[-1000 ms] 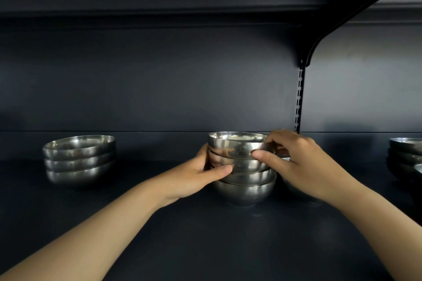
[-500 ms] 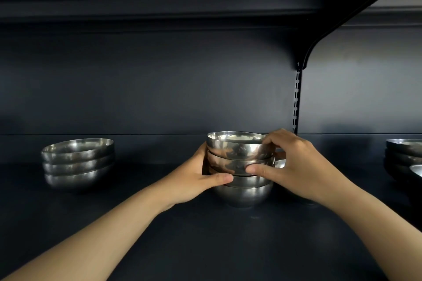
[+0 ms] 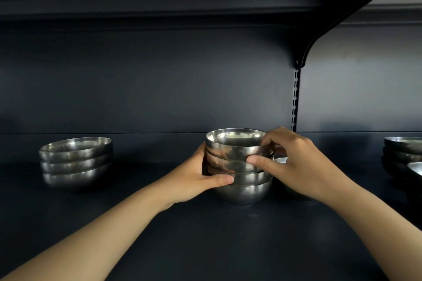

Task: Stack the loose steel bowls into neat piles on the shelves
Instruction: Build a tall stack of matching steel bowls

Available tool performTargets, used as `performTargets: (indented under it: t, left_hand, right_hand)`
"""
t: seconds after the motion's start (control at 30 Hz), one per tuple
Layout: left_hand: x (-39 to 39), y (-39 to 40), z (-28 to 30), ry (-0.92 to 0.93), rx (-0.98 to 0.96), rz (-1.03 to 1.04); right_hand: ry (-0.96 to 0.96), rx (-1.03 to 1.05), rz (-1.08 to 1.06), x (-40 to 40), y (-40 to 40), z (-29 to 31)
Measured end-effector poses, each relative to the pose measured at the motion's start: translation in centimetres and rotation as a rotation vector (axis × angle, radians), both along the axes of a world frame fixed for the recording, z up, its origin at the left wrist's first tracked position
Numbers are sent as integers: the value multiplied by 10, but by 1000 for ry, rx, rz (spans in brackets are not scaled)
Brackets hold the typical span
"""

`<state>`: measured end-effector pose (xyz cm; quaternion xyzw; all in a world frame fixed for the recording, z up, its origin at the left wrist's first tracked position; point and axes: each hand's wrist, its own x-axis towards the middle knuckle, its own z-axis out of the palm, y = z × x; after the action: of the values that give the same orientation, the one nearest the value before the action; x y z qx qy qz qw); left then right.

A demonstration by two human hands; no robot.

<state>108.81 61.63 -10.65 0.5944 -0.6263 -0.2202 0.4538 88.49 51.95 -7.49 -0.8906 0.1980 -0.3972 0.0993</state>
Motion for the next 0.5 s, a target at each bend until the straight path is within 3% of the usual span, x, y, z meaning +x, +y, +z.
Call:
performTargets:
  t: [0.5]
  left_hand:
    - [2, -4, -7, 35, -11, -6]
  right_hand:
    - [1, 38, -6, -1, -5, -2]
